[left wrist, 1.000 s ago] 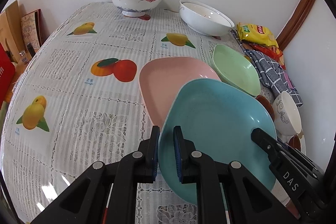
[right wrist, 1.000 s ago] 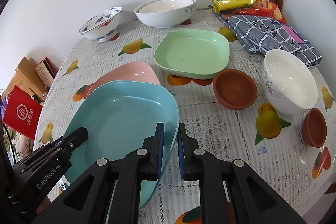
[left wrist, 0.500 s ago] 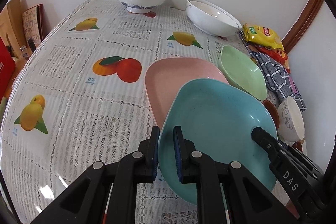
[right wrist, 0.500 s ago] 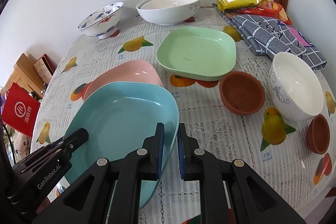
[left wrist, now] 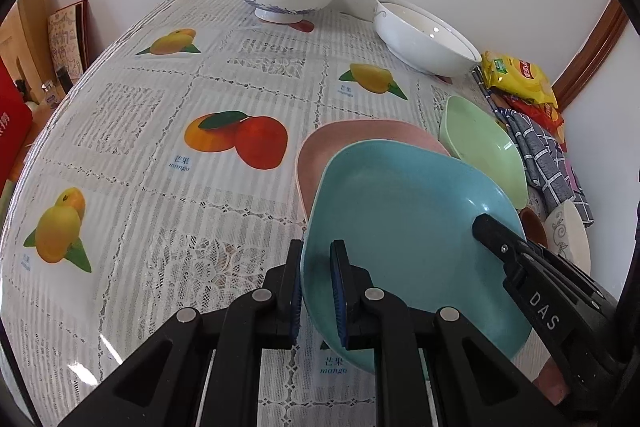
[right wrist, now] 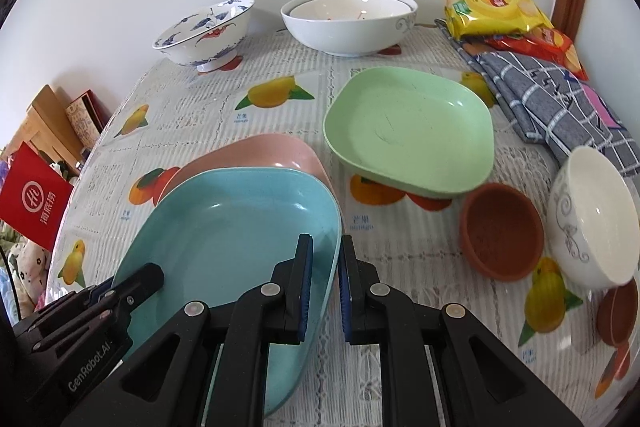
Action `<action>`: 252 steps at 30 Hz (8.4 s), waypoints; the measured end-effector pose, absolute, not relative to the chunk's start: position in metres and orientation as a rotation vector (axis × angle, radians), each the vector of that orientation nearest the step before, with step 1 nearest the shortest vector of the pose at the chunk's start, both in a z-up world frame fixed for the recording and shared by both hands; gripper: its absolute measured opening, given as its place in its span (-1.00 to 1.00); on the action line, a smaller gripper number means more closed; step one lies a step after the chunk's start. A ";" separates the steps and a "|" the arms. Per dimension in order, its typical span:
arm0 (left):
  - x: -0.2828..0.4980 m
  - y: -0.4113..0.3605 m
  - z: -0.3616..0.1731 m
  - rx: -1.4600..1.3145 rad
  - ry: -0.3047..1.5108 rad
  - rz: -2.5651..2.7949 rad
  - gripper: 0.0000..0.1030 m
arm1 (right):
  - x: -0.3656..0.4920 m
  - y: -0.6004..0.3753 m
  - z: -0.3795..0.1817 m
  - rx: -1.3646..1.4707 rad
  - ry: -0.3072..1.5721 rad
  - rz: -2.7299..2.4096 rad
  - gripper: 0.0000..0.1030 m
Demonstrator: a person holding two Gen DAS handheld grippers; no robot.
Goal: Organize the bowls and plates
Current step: 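Lower the light-blue plate onto the pink plate and open both grippers, then move both grippers to the rim of the green plate, then close the left gripper on the green plate rim while the right gripper grips it too, then lift the green plate with both grippers toward the blue-pink plate stack, then carry the green plate over the light-blue plate and lower it with both grippers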
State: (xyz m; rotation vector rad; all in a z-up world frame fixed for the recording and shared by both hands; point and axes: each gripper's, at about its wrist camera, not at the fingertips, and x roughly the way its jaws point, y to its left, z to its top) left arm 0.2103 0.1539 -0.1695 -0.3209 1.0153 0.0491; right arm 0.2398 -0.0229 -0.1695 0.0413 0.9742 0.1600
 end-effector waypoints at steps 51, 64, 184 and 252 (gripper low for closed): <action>0.194 0.098 -0.082 -0.196 0.842 0.031 -0.13 | 0.214 -0.123 -0.097 0.044 0.755 0.101 0.31; 0.205 0.062 -0.054 -0.142 0.785 0.000 -0.13 | 0.202 -0.164 -0.075 0.083 0.753 0.057 0.31; 0.244 0.018 -0.040 -0.094 0.797 -0.117 -0.85 | 0.232 -0.164 -0.056 0.236 0.738 0.008 -0.91; 0.211 0.094 -0.041 -0.194 0.794 -0.050 -0.86 | 0.211 -0.089 -0.045 0.158 0.723 0.093 -0.92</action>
